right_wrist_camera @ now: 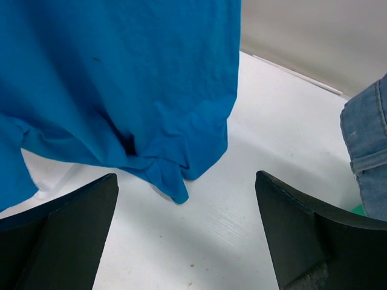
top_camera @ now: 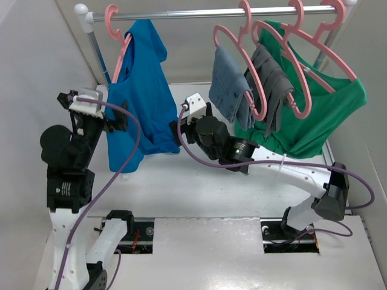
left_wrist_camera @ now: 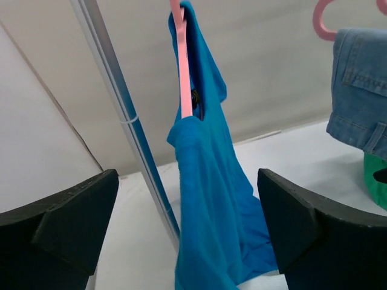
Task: Place the t-shirt on the hanger
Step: Hang the hanger with tshirt onto the clothesline
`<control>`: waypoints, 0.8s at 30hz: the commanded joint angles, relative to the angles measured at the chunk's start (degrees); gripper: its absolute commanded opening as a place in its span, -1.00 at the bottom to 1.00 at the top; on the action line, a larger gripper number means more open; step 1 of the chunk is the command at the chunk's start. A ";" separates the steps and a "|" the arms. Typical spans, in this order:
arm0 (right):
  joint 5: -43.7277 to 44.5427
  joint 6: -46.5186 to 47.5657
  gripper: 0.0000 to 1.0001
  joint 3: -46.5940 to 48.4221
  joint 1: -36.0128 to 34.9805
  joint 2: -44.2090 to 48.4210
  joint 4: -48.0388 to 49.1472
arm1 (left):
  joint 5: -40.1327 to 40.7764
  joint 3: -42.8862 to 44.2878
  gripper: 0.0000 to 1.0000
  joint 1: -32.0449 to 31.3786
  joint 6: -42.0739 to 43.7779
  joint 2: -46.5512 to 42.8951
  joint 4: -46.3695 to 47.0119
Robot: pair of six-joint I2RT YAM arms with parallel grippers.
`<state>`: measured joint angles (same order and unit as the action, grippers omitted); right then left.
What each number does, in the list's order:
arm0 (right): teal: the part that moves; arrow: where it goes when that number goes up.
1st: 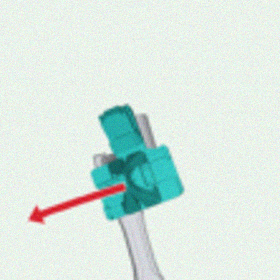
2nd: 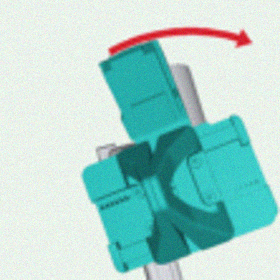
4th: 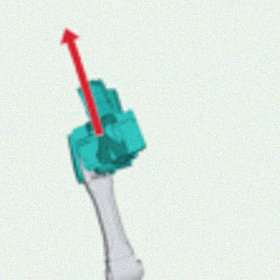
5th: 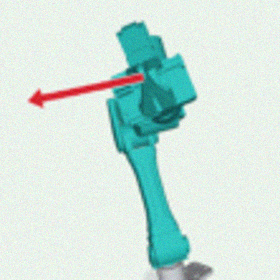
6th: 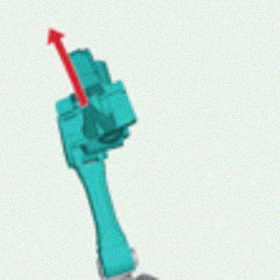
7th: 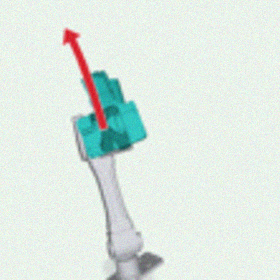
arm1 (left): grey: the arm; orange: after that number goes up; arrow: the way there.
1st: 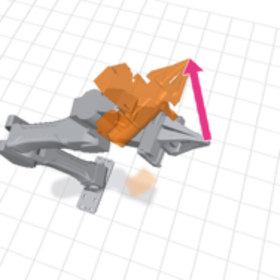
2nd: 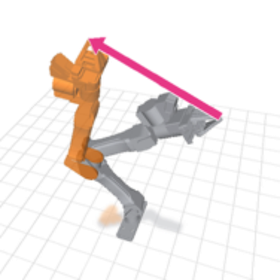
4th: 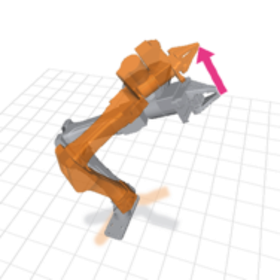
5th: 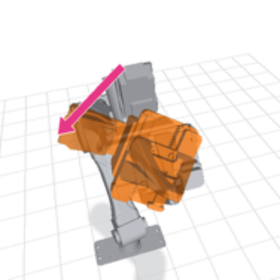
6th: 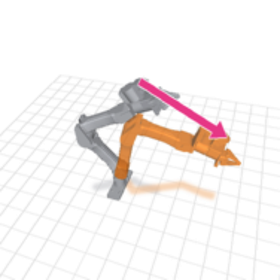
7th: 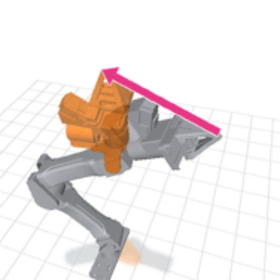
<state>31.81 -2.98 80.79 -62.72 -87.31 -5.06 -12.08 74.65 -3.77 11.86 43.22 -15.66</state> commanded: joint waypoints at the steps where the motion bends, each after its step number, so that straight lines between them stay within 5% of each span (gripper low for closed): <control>1: 0.01 0.79 0.98 0.15 -0.47 2.67 -0.12 | -1.99 1.11 1.00 -0.18 0.18 -2.61 2.30; 7: -1.31 0.79 0.98 -2.21 -0.47 3.20 -2.49 | 0.20 2.17 1.00 -0.18 0.18 -9.72 2.30; 12: -2.46 -0.61 0.98 -7.13 -0.47 5.31 -3.64 | 26.18 -3.62 1.00 -0.18 -0.43 -17.46 1.79; 16: -3.07 -3.60 0.98 -11.88 -0.47 7.85 -4.78 | 39.13 -19.39 1.00 0.87 7.52 -24.13 2.11; 24: -1.84 -9.92 0.98 -21.61 0.05 11.62 -7.68 | 37.31 -39.39 1.00 0.87 15.91 -43.19 -5.86</control>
<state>28.84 -8.49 62.59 -62.70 -78.63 -11.99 24.36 37.21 -2.92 23.42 5.56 -19.51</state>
